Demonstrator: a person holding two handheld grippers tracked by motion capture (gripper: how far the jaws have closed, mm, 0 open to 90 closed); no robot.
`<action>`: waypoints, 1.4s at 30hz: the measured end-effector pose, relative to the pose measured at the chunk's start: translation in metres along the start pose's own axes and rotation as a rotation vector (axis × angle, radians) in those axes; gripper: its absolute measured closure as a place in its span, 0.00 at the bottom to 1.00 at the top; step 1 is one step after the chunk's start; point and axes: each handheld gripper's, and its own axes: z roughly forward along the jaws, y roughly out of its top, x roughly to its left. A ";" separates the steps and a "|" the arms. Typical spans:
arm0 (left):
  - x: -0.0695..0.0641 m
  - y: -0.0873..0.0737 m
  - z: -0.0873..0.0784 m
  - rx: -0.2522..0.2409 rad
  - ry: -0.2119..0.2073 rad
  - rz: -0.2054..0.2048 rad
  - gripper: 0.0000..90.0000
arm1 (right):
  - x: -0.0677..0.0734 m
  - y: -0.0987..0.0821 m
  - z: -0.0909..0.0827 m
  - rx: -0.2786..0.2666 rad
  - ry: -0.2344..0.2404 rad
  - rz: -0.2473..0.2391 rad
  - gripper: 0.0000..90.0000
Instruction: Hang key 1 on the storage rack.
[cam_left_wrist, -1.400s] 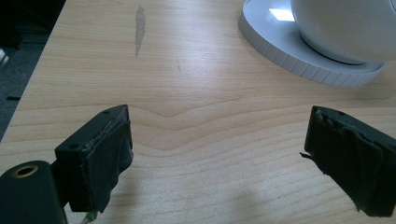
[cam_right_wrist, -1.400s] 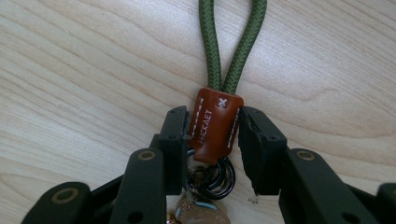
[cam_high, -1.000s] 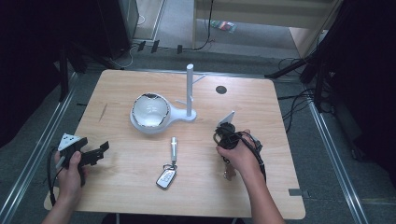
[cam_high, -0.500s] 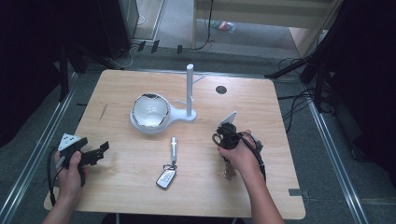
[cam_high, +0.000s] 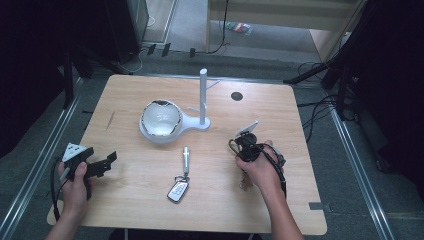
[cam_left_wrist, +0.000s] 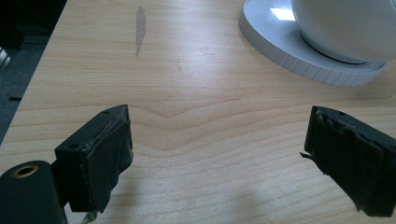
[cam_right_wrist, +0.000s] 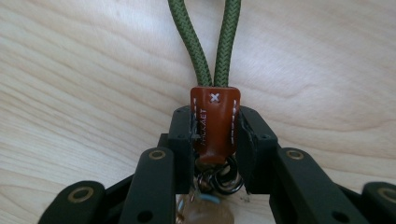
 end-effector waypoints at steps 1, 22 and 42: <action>0.000 0.000 0.000 0.000 0.000 0.000 0.09 | 0.000 0.000 0.000 0.000 0.000 0.000 0.78; 0.000 0.000 0.000 0.000 -0.001 0.000 0.09 | -0.004 0.000 -0.059 -0.417 0.007 0.054 0.79; 0.000 0.000 0.000 -0.001 -0.001 -0.001 0.09 | -0.009 0.003 -0.090 -0.585 0.006 0.077 0.79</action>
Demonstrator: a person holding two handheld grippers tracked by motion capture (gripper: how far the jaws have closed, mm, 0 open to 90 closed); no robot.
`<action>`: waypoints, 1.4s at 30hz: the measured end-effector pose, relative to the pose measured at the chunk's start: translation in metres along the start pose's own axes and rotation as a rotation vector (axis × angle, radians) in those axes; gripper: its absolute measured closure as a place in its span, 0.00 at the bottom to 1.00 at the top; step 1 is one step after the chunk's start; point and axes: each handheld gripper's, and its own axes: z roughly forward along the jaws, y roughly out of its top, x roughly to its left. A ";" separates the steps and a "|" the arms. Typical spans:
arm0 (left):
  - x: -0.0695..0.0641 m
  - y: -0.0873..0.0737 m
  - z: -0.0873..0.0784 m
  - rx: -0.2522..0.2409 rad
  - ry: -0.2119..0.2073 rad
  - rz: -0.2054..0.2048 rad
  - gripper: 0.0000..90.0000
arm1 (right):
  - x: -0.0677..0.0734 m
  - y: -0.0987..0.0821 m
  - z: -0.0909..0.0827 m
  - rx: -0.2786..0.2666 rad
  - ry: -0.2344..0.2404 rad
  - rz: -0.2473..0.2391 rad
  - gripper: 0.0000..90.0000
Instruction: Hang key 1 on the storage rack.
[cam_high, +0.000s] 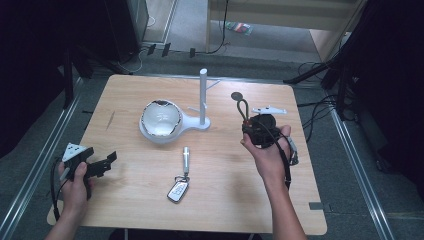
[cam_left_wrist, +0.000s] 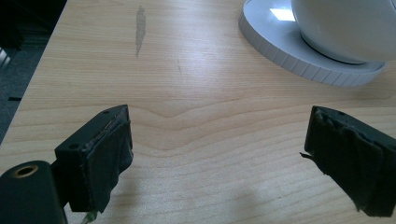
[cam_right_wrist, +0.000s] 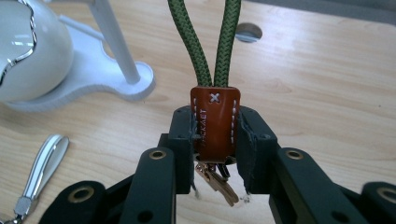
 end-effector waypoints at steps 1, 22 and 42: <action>0.000 0.000 0.000 0.001 0.000 0.000 0.09 | 0.000 0.001 -0.001 -0.011 0.000 0.002 0.79; 0.000 0.000 0.000 0.000 -0.001 0.004 0.09 | 0.008 0.025 -0.005 -0.171 0.052 0.007 0.78; 0.000 0.000 0.000 0.000 -0.002 0.000 0.09 | 0.021 0.042 0.017 -0.206 0.105 -0.013 0.78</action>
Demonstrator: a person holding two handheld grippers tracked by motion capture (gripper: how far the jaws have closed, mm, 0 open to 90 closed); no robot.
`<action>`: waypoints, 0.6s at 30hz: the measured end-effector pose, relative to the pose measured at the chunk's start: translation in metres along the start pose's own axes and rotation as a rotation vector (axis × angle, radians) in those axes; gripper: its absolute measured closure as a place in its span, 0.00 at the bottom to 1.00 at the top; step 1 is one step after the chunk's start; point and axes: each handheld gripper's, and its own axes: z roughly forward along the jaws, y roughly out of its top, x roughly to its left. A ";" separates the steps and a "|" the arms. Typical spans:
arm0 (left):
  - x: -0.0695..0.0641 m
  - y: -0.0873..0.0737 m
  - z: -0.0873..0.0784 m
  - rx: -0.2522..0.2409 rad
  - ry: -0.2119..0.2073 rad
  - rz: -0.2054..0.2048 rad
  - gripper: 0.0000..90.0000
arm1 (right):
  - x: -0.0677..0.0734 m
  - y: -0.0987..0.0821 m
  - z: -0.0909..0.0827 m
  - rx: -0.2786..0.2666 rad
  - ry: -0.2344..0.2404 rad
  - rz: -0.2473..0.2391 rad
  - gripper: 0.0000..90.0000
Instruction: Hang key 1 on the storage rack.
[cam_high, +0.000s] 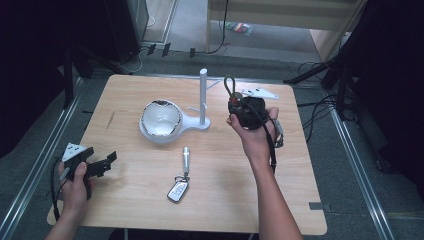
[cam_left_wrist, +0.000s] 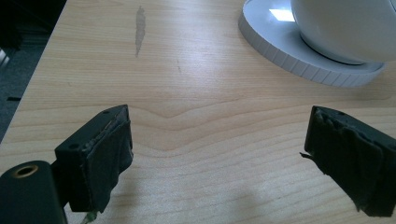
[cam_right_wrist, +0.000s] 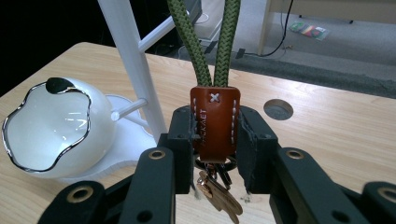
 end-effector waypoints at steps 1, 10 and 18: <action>0.000 0.000 0.000 0.000 0.000 0.000 0.09 | 0.001 0.001 0.001 0.001 0.004 0.001 0.78; 0.000 0.000 0.000 0.000 0.000 -0.003 0.09 | 0.001 0.003 0.013 0.006 0.021 0.016 0.78; 0.000 0.000 0.000 -0.001 0.000 -0.003 0.09 | -0.001 0.002 0.025 0.021 0.029 0.019 0.78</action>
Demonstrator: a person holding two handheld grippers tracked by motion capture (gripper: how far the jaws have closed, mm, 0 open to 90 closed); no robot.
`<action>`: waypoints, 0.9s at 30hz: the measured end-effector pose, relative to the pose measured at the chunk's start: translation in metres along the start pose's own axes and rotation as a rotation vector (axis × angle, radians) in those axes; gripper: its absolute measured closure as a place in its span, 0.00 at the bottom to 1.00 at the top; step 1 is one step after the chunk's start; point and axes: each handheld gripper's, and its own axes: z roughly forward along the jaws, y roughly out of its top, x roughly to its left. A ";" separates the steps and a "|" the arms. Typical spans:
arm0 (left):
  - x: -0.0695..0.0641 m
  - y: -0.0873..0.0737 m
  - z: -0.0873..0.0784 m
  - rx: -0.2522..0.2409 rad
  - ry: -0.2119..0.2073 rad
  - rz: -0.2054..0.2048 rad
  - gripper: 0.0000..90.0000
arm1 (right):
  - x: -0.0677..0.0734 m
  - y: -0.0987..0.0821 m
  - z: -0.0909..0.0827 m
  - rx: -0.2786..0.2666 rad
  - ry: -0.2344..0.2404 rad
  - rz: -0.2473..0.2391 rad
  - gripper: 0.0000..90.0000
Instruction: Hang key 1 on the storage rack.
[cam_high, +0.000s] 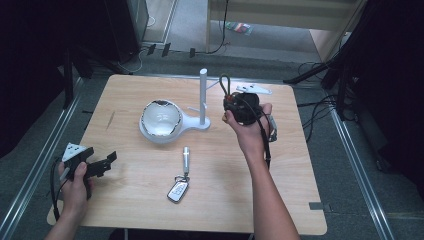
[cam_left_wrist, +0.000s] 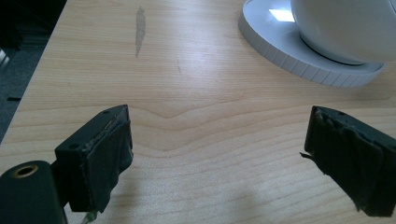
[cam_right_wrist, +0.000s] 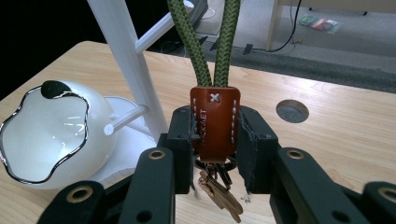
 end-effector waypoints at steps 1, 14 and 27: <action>0.000 0.000 0.000 0.000 0.000 0.000 0.09 | 0.000 0.000 0.000 0.000 0.000 0.000 0.78; 0.000 0.000 0.000 -0.001 -0.001 -0.001 0.09 | 0.001 0.004 0.011 0.016 0.029 0.020 0.78; 0.000 0.000 0.000 0.000 -0.001 0.003 0.09 | 0.003 0.003 0.022 0.047 0.064 0.025 0.78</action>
